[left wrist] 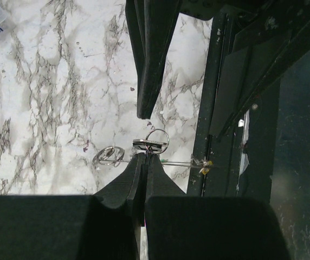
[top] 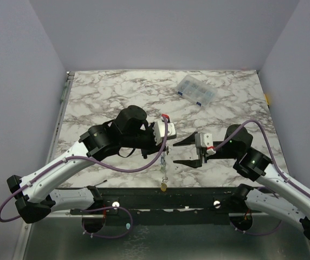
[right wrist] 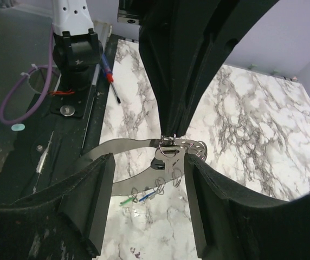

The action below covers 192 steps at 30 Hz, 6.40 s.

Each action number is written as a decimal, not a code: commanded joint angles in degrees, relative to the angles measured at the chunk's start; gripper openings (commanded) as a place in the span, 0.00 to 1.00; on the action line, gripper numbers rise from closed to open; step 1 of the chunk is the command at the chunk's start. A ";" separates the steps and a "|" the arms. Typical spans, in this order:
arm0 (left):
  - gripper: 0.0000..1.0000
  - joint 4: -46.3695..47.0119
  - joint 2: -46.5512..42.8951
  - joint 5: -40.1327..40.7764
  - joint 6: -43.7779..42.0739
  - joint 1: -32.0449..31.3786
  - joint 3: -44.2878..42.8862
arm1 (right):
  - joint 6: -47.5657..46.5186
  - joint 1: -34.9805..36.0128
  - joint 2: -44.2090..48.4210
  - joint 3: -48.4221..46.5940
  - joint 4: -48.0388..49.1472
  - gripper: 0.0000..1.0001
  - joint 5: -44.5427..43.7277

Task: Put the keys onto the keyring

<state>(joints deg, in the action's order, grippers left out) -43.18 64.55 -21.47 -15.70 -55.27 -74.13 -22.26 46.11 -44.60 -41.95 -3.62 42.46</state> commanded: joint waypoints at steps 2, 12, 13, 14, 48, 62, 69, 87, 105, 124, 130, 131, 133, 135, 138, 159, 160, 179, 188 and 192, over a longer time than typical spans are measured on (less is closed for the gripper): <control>0.00 2.86 0.04 -2.28 -0.18 -0.37 -1.66 | 1.29 1.85 -1.57 -1.65 2.60 0.61 2.13; 0.00 3.61 0.22 -3.27 0.36 -0.39 -1.20 | -0.85 4.21 -4.81 -2.25 4.02 0.62 -0.47; 0.00 3.55 0.14 -3.31 0.39 -0.37 -1.13 | -1.05 4.25 -4.87 -2.25 3.98 0.62 -0.59; 0.00 3.56 0.07 -3.31 0.40 -0.37 -1.07 | -1.10 4.26 -4.84 -2.25 4.09 0.62 -0.73; 0.00 6.43 -2.78 -1.23 0.43 -0.37 -2.07 | 6.50 4.34 -1.70 0.58 -1.21 0.58 -3.45; 0.00 12.87 -5.29 -0.63 2.48 -0.37 2.41 | 17.82 4.34 2.28 -3.28 3.76 0.62 -26.43; 0.00 23.17 -9.95 0.79 2.62 -0.37 10.43 | 21.65 4.39 3.30 -3.37 -0.13 0.61 -31.82; 0.00 69.73 -14.82 -0.79 5.91 -0.37 35.42 | 23.13 4.34 7.85 -4.67 -3.39 0.61 -28.75; 0.00 77.63 -10.38 -8.32 9.99 -0.38 36.16 | 18.03 4.33 11.99 -4.19 -8.63 0.61 -28.25; 0.00 77.90 -12.34 -7.47 9.31 -0.37 37.48 | 21.29 4.34 6.83 -4.35 -4.77 0.33 -22.70; 0.00 78.34 -13.04 -5.81 8.76 -0.37 37.48 | 22.05 4.34 6.56 -3.35 -4.28 0.29 -21.57; 0.00 78.60 -13.05 -5.70 8.84 -0.37 37.48 | 22.08 4.34 6.44 -2.94 -3.91 0.29 -21.28; 0.00 79.04 -12.97 -5.68 9.06 -0.38 37.51 | 24.18 4.34 6.22 -2.28 -2.69 0.29 -20.71; 0.00 79.34 -12.94 -5.54 9.19 -0.37 37.63 | 25.05 4.34 5.91 -1.89 -1.52 0.29 -20.24; 0.00 79.56 -13.11 -5.40 9.12 -0.42 37.87 | 25.42 4.34 5.67 -1.92 -0.73 0.29 -19.86; 0.00 80.75 -13.53 -7.88 9.94 -0.37 38.49 | 24.75 4.34 4.72 -0.55 3.08 0.01 -18.44; 0.00 80.79 -13.52 -7.88 9.94 -0.37 38.45 | 24.62 4.34 4.97 -0.26 4.36 0.01 -18.25; 0.00 80.97 -13.75 -8.14 10.24 -0.41 38.18 | 16.68 4.34 2.19 -4.40 -3.71 0.42 -18.29; 0.00 80.97 -13.40 -8.23 10.12 -0.37 38.03 | 17.30 4.34 3.56 -2.49 -1.13 0.04 -17.97; 0.00 80.97 -13.40 -8.23 10.21 -0.36 38.26 | 17.12 4.34 4.36 -2.28 -0.12 0.01 -17.67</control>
<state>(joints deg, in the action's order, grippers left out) 34.48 51.79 -28.23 -6.17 -55.27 -35.75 -4.58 50.19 -41.50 -44.88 -5.26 23.44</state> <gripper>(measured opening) 0.017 0.087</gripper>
